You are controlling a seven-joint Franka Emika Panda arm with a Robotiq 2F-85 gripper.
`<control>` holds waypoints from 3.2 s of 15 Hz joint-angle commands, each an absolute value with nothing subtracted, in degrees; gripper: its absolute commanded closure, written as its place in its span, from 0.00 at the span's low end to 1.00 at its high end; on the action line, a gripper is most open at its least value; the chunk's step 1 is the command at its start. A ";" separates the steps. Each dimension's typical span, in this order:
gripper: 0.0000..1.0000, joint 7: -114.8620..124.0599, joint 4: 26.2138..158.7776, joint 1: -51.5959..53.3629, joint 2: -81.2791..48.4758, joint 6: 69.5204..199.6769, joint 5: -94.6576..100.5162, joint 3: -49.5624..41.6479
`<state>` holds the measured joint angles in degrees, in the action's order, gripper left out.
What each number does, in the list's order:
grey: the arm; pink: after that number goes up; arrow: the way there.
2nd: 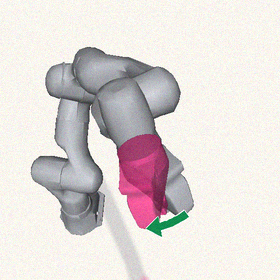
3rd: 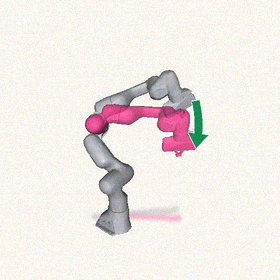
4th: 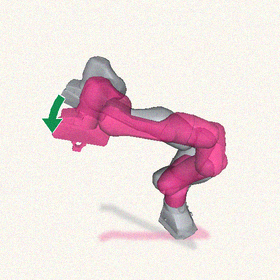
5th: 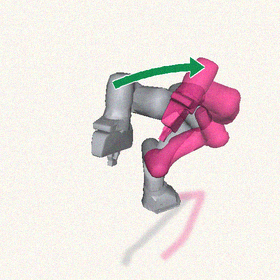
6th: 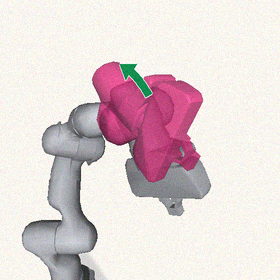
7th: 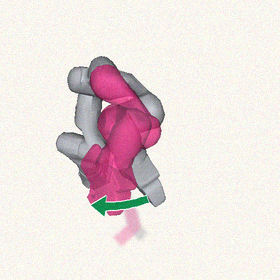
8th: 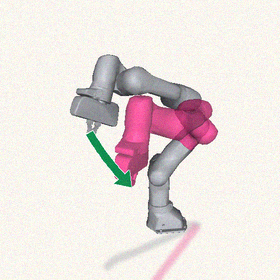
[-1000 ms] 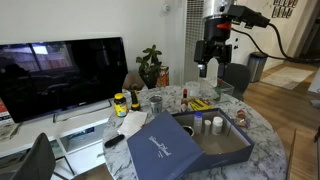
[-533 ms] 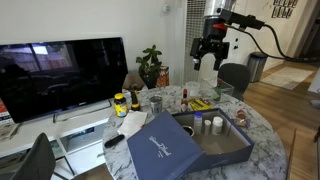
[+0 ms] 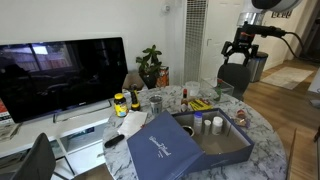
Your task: Pick up the small bottle with a red lid on the right of the table and put it in the shoe box
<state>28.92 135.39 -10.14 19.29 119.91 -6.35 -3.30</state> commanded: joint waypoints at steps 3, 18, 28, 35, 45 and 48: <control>0.00 37.15 150.50 -17.12 20.47 124.38 -2.91 -5.54; 0.00 48.01 142.89 -19.69 -0.80 136.54 -5.49 -10.56; 0.00 27.32 123.17 -20.28 -20.60 119.53 -11.58 -17.82; 0.00 13.26 115.58 -25.47 -29.76 119.99 -21.19 -15.64; 0.00 1.03 102.66 -32.34 -42.50 105.37 -26.69 -14.31; 0.00 1.35 100.32 -32.01 -44.79 106.65 -26.61 -13.91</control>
